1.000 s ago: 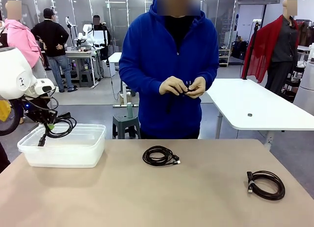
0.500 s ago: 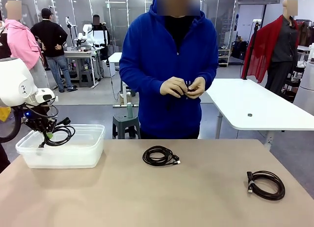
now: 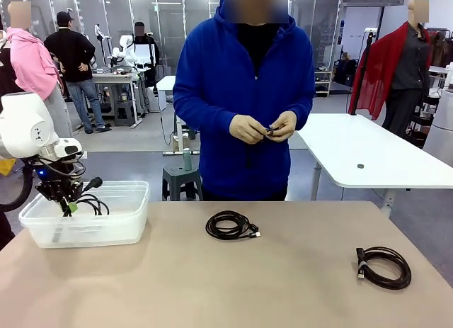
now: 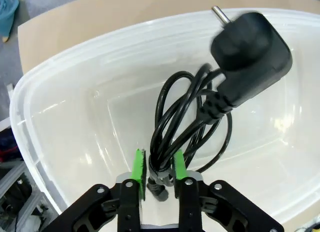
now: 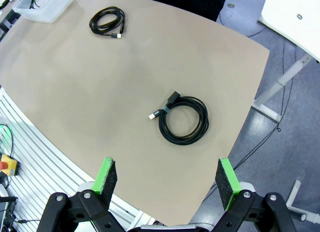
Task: Organize and store the cables.
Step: Place the Power Cable into the Organizing box.
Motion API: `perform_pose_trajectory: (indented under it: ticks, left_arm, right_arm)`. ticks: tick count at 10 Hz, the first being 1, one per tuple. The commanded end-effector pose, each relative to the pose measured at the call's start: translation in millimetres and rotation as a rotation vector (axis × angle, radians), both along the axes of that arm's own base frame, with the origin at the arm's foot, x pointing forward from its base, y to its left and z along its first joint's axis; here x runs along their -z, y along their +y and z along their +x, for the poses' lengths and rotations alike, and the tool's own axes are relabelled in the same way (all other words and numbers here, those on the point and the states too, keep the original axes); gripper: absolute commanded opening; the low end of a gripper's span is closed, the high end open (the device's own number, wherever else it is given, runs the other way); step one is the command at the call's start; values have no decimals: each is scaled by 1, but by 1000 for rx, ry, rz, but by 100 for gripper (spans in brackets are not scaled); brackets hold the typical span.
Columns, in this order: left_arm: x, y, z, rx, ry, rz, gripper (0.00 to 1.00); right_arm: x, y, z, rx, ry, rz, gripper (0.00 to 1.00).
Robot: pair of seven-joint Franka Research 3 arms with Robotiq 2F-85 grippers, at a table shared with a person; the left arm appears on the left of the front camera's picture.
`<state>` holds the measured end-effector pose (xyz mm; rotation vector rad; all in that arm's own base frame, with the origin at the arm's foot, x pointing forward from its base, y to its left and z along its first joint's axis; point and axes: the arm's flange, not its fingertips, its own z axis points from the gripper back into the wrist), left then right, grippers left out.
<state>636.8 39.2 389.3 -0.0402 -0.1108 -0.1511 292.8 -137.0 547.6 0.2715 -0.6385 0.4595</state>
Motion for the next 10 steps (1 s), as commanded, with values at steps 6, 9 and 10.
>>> perform_pose_trajectory:
  ticks: [6, 9, 10]
  left_arm:
    - [-23, 5, -12, -8, -23, 7, 62]
    - [-32, 4, -20, -5, -43, 8, 94]
    - [-33, 4, -21, -7, -46, 8, 89]
  right_arm:
    - [0, 0, 0, 1, 1, 1, 100]
    - [0, 0, 0, 1, 1, 1, 100]
    - [0, 0, 0, 1, 1, 1, 100]
